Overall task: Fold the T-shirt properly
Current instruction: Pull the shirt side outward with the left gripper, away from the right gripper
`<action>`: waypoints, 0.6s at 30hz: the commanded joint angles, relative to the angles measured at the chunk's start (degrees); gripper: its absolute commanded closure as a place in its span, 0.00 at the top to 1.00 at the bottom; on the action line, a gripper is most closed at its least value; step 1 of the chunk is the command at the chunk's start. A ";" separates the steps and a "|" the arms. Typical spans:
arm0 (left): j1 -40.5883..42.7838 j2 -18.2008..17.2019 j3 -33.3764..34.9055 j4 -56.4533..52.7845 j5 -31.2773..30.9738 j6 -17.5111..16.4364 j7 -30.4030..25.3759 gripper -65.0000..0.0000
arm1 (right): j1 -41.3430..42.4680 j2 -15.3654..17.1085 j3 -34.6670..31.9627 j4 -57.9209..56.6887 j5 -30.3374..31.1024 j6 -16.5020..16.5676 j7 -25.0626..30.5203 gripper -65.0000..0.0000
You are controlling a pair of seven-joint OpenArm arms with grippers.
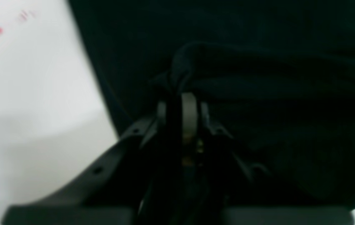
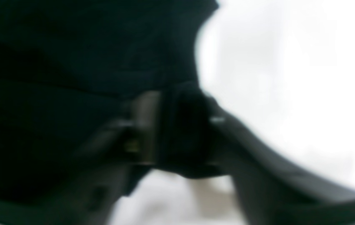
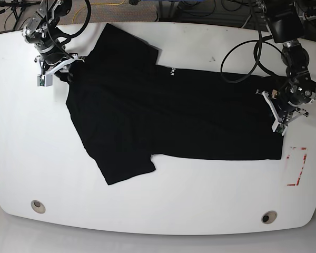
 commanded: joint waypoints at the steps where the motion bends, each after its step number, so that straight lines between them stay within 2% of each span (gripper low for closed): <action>1: -1.01 -1.56 -0.21 0.55 -0.38 0.37 -1.02 0.30 | 0.20 0.75 0.24 1.21 0.62 -0.15 1.22 0.59; 4: -0.93 -1.65 -0.21 0.29 -0.38 0.45 -1.02 0.48 | 0.20 0.75 0.24 1.91 0.62 -0.15 1.22 0.74; 6: -0.75 -1.65 -0.30 0.82 -0.47 0.45 -1.02 0.61 | 0.11 0.75 0.24 3.23 0.71 -0.06 1.22 0.80; 9: 0.48 -2.27 -0.57 1.78 -0.47 0.45 -1.02 0.72 | -0.33 0.40 0.24 5.87 0.71 0.12 1.22 0.82; 18: 1.18 -3.32 -2.59 9.61 -1.00 0.01 -0.84 0.75 | -3.14 -0.92 0.24 13.78 1.15 0.29 1.13 0.81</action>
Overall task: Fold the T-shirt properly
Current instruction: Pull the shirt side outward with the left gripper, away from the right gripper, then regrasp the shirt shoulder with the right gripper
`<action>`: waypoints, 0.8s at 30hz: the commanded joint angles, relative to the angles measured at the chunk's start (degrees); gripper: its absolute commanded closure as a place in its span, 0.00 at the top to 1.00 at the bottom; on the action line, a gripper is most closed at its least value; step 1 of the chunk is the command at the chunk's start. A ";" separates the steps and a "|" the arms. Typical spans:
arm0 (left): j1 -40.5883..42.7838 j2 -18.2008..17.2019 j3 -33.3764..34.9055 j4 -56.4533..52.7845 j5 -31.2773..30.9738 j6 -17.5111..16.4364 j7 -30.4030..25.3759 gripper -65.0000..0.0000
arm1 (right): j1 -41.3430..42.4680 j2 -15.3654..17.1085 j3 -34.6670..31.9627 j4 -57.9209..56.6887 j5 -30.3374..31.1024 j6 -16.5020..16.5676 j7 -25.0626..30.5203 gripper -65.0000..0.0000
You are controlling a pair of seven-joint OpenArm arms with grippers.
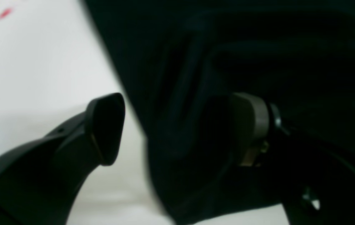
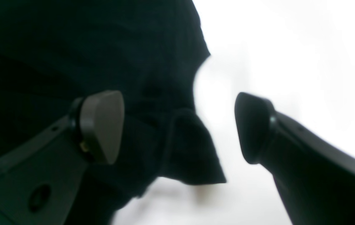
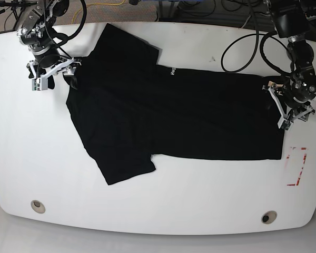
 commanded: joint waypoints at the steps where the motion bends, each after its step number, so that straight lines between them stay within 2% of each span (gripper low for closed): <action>1: -1.31 -1.12 -2.26 5.29 -0.91 0.08 -1.28 0.75 | -1.66 0.06 0.06 4.43 1.02 0.34 1.35 0.81; 10: -1.22 -1.12 -4.11 9.60 -0.82 0.08 -1.28 0.75 | -7.46 -2.05 -5.12 6.89 1.02 -0.02 1.35 0.81; 12: -1.04 -1.20 -4.46 10.03 -0.82 0.08 -1.28 0.75 | -8.69 -3.37 -5.65 6.80 1.02 -0.02 1.35 0.81; 17: 1.68 -2.08 -7.98 10.91 -0.91 0.08 -1.37 0.75 | -10.71 -6.09 -5.83 6.80 0.75 0.25 1.35 0.81; 24: 3.97 -2.17 -11.85 10.83 -0.91 0.08 -1.37 0.75 | -12.38 -7.50 -5.91 4.69 0.67 0.34 1.35 0.81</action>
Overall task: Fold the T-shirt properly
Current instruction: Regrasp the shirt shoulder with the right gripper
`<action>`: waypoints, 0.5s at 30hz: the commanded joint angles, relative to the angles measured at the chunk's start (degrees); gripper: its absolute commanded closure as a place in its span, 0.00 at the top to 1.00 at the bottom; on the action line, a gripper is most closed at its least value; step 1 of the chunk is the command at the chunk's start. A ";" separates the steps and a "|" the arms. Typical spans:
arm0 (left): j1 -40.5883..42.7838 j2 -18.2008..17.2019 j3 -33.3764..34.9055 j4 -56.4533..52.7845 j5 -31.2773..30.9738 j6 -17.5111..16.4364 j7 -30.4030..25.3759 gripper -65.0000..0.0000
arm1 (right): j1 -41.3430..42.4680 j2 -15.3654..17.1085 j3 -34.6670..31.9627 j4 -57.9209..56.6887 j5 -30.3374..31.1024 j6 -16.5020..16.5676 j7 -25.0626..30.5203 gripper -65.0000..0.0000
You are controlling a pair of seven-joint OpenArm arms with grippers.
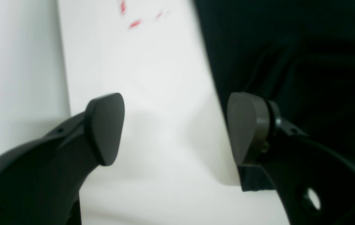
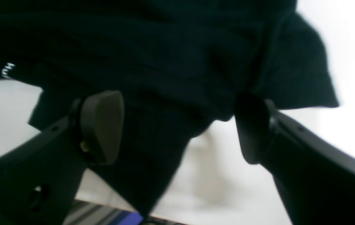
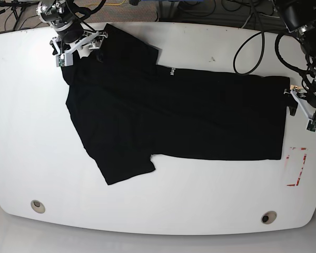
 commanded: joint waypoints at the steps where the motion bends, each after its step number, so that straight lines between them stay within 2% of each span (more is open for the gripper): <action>1: 0.36 -0.92 -2.28 0.84 -0.91 -0.01 -1.26 0.75 | -0.60 0.30 0.23 -0.91 0.73 0.38 1.31 0.81; 15: 2.82 -0.84 -5.44 1.01 -1.00 -0.10 -1.35 0.75 | -0.34 0.48 -0.74 -7.68 0.73 0.47 1.40 0.81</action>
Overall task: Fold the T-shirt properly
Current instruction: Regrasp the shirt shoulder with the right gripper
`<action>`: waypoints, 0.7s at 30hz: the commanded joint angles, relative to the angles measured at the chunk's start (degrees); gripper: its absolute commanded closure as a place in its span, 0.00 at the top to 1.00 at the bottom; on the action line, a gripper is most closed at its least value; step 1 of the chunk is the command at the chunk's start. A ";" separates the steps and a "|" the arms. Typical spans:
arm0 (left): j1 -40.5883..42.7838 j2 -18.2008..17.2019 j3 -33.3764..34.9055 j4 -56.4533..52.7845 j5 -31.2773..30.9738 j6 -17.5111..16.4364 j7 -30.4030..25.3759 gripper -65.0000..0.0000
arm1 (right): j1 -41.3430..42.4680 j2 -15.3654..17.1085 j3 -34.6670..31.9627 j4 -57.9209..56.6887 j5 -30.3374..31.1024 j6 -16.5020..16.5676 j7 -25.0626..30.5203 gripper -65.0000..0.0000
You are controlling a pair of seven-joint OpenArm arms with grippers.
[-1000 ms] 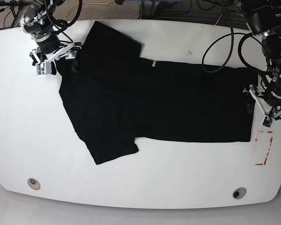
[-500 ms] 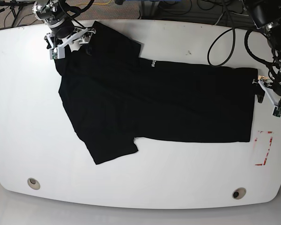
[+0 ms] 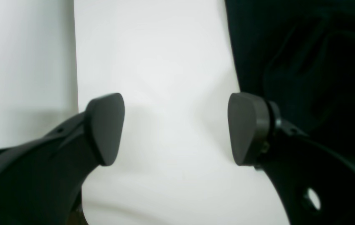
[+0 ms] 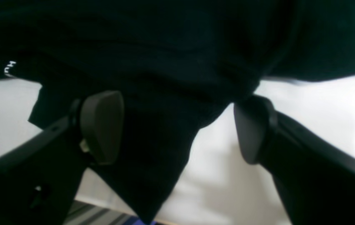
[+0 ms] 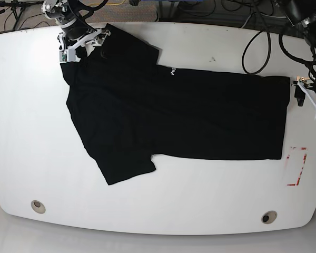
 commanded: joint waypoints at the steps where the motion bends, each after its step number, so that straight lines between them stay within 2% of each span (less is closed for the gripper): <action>1: -0.45 -1.16 -0.18 1.21 -0.41 0.34 -0.98 0.75 | -0.75 0.13 -1.51 0.10 -0.91 0.07 -1.55 0.81; 4: -0.45 -1.16 -0.18 0.86 -0.41 0.34 -0.98 0.75 | -1.02 0.13 -4.32 0.10 -1.00 0.07 -1.55 0.77; 7: -0.45 -1.08 -0.18 0.86 -0.41 0.34 -0.98 0.75 | -1.10 0.04 -6.17 0.10 -1.00 -0.10 -1.55 0.66; 18: -0.45 -1.08 -0.18 1.03 -0.41 0.34 -0.98 0.75 | -1.02 -0.13 -7.22 0.54 -0.64 -0.37 -1.55 0.02; 21: 0.07 -1.08 -0.18 0.95 -0.41 0.34 -0.98 0.75 | -0.93 0.13 -7.22 2.21 -0.56 -0.28 -1.55 0.00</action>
